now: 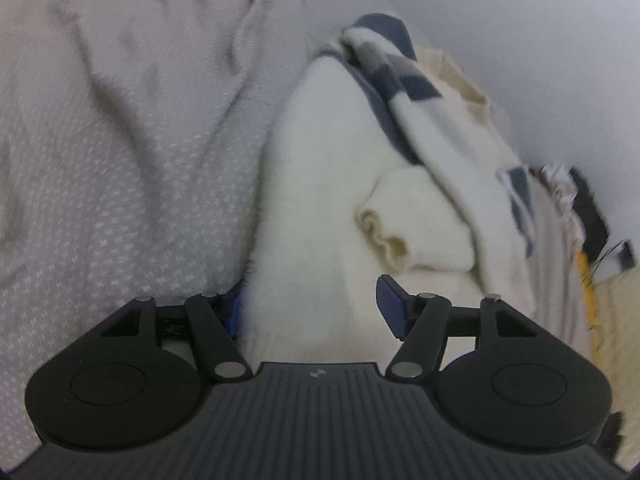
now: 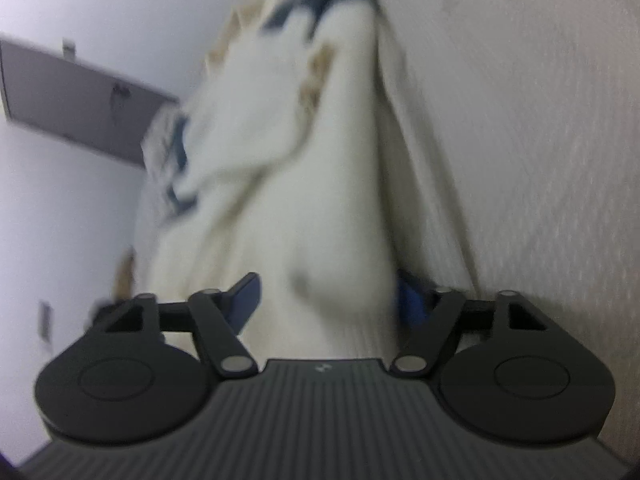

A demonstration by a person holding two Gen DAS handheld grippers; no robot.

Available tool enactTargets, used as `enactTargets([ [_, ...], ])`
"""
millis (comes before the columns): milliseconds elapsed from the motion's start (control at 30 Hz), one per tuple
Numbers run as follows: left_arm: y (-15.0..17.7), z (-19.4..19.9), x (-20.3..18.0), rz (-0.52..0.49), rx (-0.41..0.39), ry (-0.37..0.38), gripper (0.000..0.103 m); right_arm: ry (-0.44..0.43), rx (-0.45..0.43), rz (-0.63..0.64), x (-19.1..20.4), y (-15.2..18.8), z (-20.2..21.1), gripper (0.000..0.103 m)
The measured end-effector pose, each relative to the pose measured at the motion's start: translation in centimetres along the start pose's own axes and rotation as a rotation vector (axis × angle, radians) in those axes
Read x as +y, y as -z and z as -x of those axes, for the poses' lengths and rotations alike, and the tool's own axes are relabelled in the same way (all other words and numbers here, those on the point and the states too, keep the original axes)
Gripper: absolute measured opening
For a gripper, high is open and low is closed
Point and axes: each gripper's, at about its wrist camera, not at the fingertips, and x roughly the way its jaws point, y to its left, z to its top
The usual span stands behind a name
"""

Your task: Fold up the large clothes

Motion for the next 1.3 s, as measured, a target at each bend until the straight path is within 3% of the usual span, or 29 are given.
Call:
enactTargets([
  [33,0.1,-0.2,-0.1,-0.007,0.011,-0.011,0.066,0.014,-0.002,0.038,0.6,0.5,0.0,0.071],
  [67,0.1,-0.4,-0.2,-0.008,0.022,-0.022,0.054,0.027,-0.004,0.066,1.3,0.9,0.0,0.067],
  [100,0.1,-0.5,0.0,-0.002,0.026,-0.036,0.045,0.034,-0.011,0.078,1.6,1.3,0.1,0.049],
  [133,0.2,-0.4,0.3,0.023,0.029,-0.042,0.025,0.039,-0.016,0.079,1.8,1.6,0.2,0.023],
  [167,0.1,-0.3,0.7,0.059,0.027,-0.027,0.017,0.047,-0.022,0.077,1.8,1.8,0.2,0.019],
  [433,-0.2,4.9,2.9,0.216,-0.099,0.188,0.011,-0.152,-0.152,0.1,3.3,0.9,4.6,0.015],
  [700,0.2,12.0,2.8,0.202,-0.146,0.337,0.007,-0.308,-0.225,0.082,3.9,-0.6,9.7,0.015],
  [1000,2.1,20.0,-0.7,0.098,-0.182,0.404,0.007,-0.362,-0.28,0.132,7.3,0.2,16.2,0.015],
  [1300,8.5,28.0,-2.4,0.022,-0.202,0.455,0.007,-0.351,-0.307,0.16,8.0,3.2,24.5,0.015],
])
